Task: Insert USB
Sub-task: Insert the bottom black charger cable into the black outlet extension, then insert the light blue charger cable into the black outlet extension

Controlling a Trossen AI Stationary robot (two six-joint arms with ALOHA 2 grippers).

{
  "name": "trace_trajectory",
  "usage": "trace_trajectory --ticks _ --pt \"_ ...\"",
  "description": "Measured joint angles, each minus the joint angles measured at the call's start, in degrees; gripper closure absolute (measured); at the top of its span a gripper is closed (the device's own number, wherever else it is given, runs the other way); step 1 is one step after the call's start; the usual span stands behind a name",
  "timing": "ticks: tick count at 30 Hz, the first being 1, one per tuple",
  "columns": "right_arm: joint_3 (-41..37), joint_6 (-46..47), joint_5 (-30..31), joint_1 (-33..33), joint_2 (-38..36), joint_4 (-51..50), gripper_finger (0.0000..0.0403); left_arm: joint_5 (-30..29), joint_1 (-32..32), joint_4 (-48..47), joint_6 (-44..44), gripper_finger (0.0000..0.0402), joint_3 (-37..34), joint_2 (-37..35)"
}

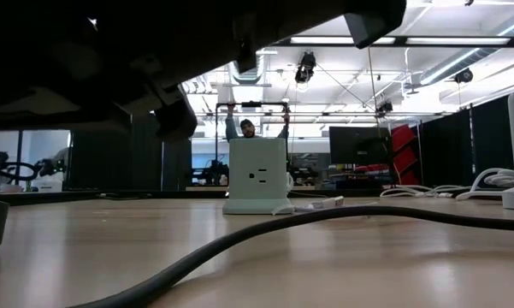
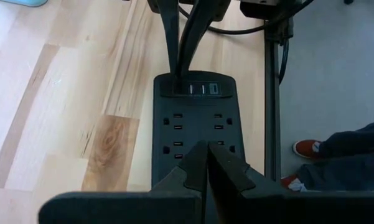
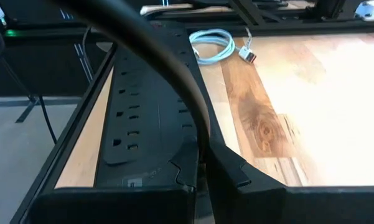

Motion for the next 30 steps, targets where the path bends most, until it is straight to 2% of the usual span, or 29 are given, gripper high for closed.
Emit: trace_trajectory --ticks 8,12,17,21,24,28,30 --pt "0.05 0.51 -2.10 -0.17 -0.18 -2.65 0.0399 0.24 -0.04 -0.03 0.00 0.0402 0.00 -0.17" --pt "1.11 -3.63 -2.53 -0.11 -0.18 -3.39 0.0387 0.50 0.02 -0.26 0.72 0.0402 1.08 -1.77" --pt "2.66 -7.54 -3.35 -0.04 0.55 -7.25 0.0303 -1.06 0.17 -7.45 3.25 0.0402 4.73 -4.55" --pt "5.14 -7.34 -3.58 -0.24 -0.43 -14.77 0.0221 -7.71 0.15 -19.83 3.13 0.0402 8.20 -8.36" --pt "6.89 -7.52 -3.59 -0.33 -1.20 -21.15 0.0169 -11.86 0.17 -24.83 3.05 0.0402 9.08 -12.26" --pt "8.43 -11.40 -5.39 -0.67 -4.56 -25.53 0.0123 -16.54 0.00 -27.38 3.81 0.0402 8.73 -17.53" --pt "9.34 -15.52 -6.61 -1.01 -5.87 -31.35 0.0112 -16.94 0.02 -28.91 4.62 0.0402 8.50 -19.90"
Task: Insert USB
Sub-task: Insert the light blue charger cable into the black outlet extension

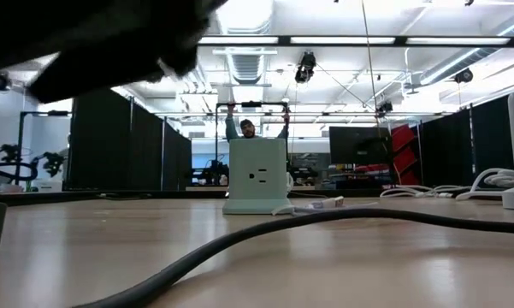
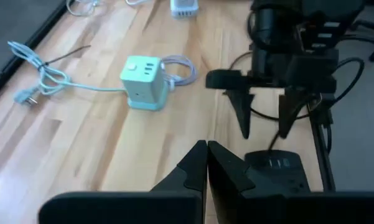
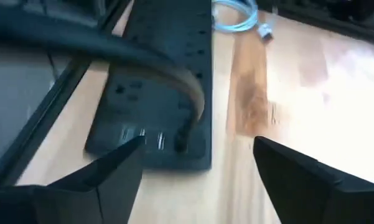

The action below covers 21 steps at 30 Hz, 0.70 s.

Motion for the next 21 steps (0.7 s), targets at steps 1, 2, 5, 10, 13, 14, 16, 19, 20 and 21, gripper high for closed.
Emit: trace_trajectory --ticks 1,2,5,10,13,14,16,19,20,21 --pt "0.64 -2.14 -0.37 -0.25 -0.78 -3.50 0.0109 0.05 -0.02 -0.67 0.31 0.0402 -0.10 -1.20" --pt "1.10 -4.75 -0.45 -0.67 -1.48 -7.96 0.0107 0.12 -0.02 -1.73 0.46 0.0402 -0.13 -2.36" --pt "3.61 -11.42 0.18 -2.37 -3.71 -21.15 0.0107 2.11 0.00 -4.98 -0.12 0.0402 -0.16 -5.01" --pt "5.62 -18.66 2.56 -6.42 -7.64 -30.26 0.0124 8.44 0.86 -11.31 -9.21 0.0402 -0.29 -8.11" --pt "5.54 -19.23 2.60 -9.49 -9.30 -29.59 0.0136 15.97 1.90 -15.16 -17.55 0.0402 -0.78 -9.01" --pt "5.54 -18.76 2.63 -10.49 -9.98 -28.83 0.0139 19.52 2.30 -15.31 -20.27 0.0402 -1.28 -9.29" --pt "5.56 -16.75 2.65 -12.41 -11.21 -26.69 0.0146 27.48 2.84 -14.86 -25.33 0.0402 -3.22 -10.16" --pt "5.56 -13.49 2.27 -14.40 -12.90 -23.62 0.0153 37.39 2.91 -14.56 -35.98 0.0402 -6.88 -10.65" --pt "5.56 -12.10 2.04 -14.75 -13.51 -22.46 0.0155 40.28 2.90 -14.36 -37.41 0.0402 -8.37 -10.67" --pt "5.56 -10.96 1.77 -15.03 -14.15 -21.40 0.0157 43.03 2.89 -14.02 -38.02 0.0402 -9.84 -10.63"
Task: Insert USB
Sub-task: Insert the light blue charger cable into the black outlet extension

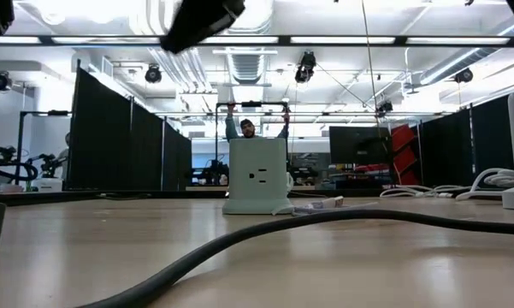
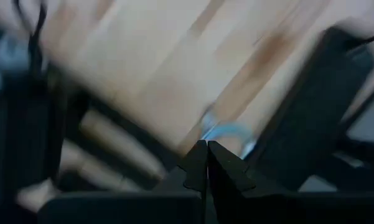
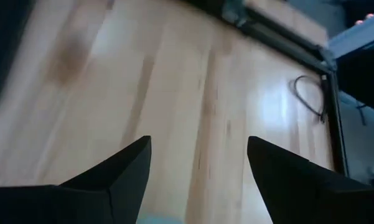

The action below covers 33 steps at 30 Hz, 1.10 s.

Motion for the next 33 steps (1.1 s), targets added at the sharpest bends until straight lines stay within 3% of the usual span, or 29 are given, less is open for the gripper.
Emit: trace_trajectory --ticks 3,8,14,16,18,22,25,29,31,33 --pt "0.07 4.95 -3.02 -0.10 -1.46 3.84 0.0161 3.04 0.00 4.87 3.83 0.0402 -4.66 0.51" --pt "-0.02 15.85 -7.23 0.50 -1.38 8.56 0.0164 3.32 2.09 21.93 16.20 0.0402 -11.31 1.68" --pt "4.39 22.32 -8.86 -0.21 -7.01 12.35 0.0170 10.25 4.42 22.06 26.69 0.0402 -12.49 1.74" --pt "6.34 21.93 -8.83 -0.89 -10.90 11.52 0.0172 9.67 4.45 21.86 30.13 0.0402 -10.15 0.15" --pt "7.06 21.09 -8.78 -1.40 -14.78 11.13 0.0174 5.87 4.45 22.03 33.89 0.0402 -7.47 -1.64" --pt "6.57 18.17 -10.27 -3.02 -19.58 10.35 0.0182 -8.07 4.70 22.42 41.27 0.0402 -5.48 -5.01" --pt "6.21 17.31 -12.33 -4.23 -21.01 7.16 0.0190 -9.75 8.12 19.57 43.14 0.0402 -6.27 -6.35" --pt "5.35 20.15 -15.08 -6.87 -20.89 -7.01 0.0199 -12.38 17.87 18.68 48.47 0.0402 -6.68 -7.34" --pt "3.94 21.81 -13.49 -8.70 -19.82 -14.55 0.0203 -20.25 23.23 21.52 52.86 0.0402 -6.66 -8.00" --pt "0.92 21.99 -12.69 -10.86 -18.35 -18.34 0.0206 -34.52 28.27 28.50 57.36 0.0402 -6.68 -8.29"
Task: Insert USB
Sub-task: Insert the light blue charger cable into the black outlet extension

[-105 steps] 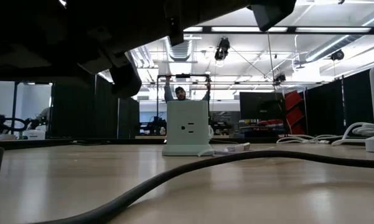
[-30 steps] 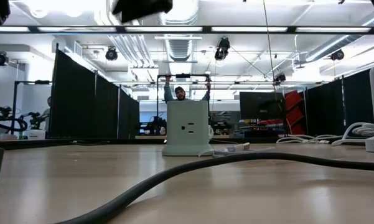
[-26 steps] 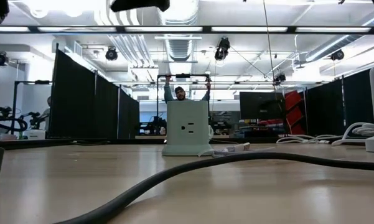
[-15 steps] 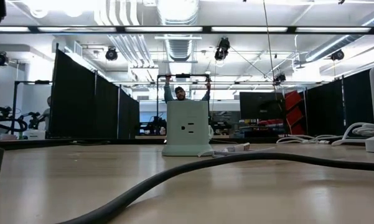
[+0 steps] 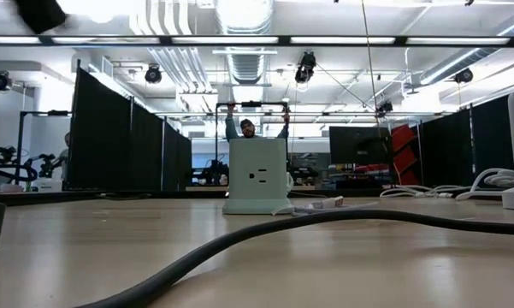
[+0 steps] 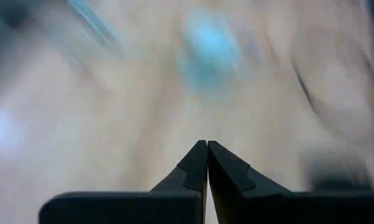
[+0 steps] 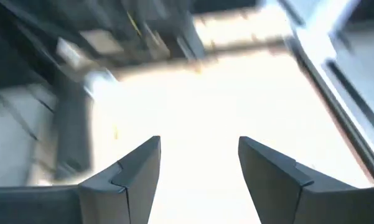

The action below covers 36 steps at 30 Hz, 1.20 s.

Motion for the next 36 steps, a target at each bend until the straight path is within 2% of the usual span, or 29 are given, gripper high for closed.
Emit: trace_trajectory --ticks 2,3,5,6,8,13,16,18,19,24,27,30,32,36 --pt "-3.97 -0.01 -0.42 -1.86 1.39 -0.47 0.0208 -15.12 4.02 7.91 3.37 0.0402 -0.10 -0.19" --pt "-5.87 -0.28 -0.66 -2.69 2.07 -0.37 0.0208 -20.59 5.81 11.73 5.56 0.0402 -0.10 -0.13" --pt "-9.34 -2.07 -1.64 -3.91 3.47 -0.50 0.0208 -25.32 10.25 17.76 14.04 0.0402 -0.10 0.00" --pt "-10.90 -3.51 -1.86 -4.42 4.18 -0.56 0.0208 -23.93 12.92 19.27 19.06 0.0402 -0.11 -0.02" --pt "-13.36 -7.27 -2.12 -5.08 5.49 -0.64 0.0209 -16.57 19.62 19.45 25.52 0.0402 -0.16 -0.16" --pt "-17.55 -20.65 -2.21 -7.18 6.37 -0.78 0.0208 8.07 41.76 17.18 28.35 0.0402 -0.21 2.41" --pt "-20.25 -25.07 -5.47 -8.29 6.00 -1.14 0.0208 23.49 54.23 17.31 34.09 0.0402 -0.23 6.06" --pt "-22.08 -27.37 -7.67 -8.75 5.65 -1.98 0.0208 31.38 60.91 17.38 38.81 0.0402 -0.23 8.69" --pt "-23.10 -28.55 -8.17 -8.95 5.56 -2.10 0.0208 33.92 63.94 17.38 39.99 0.0402 -0.23 10.13" --pt "-26.88 -29.39 -9.60 -9.34 5.41 -2.16 0.0208 36.70 79.39 15.53 37.71 0.0402 1.73 18.03" --pt "-27.41 -26.53 -11.99 -9.31 4.87 -2.92 0.0208 46.48 82.72 6.17 39.50 0.0401 4.84 23.13" --pt "-27.41 -22.69 -12.48 -9.27 4.24 -4.35 0.0208 54.05 81.16 -5.82 42.53 0.0396 7.30 27.20" --pt "-27.41 -20.72 -12.49 -9.29 3.80 -4.34 0.0208 56.06 78.98 -15.50 42.32 0.0389 7.43 29.60" --pt "-27.41 -17.90 -12.04 -9.29 3.19 -4.27 0.0208 56.43 72.81 -31.05 42.86 0.0378 4.93 31.43"
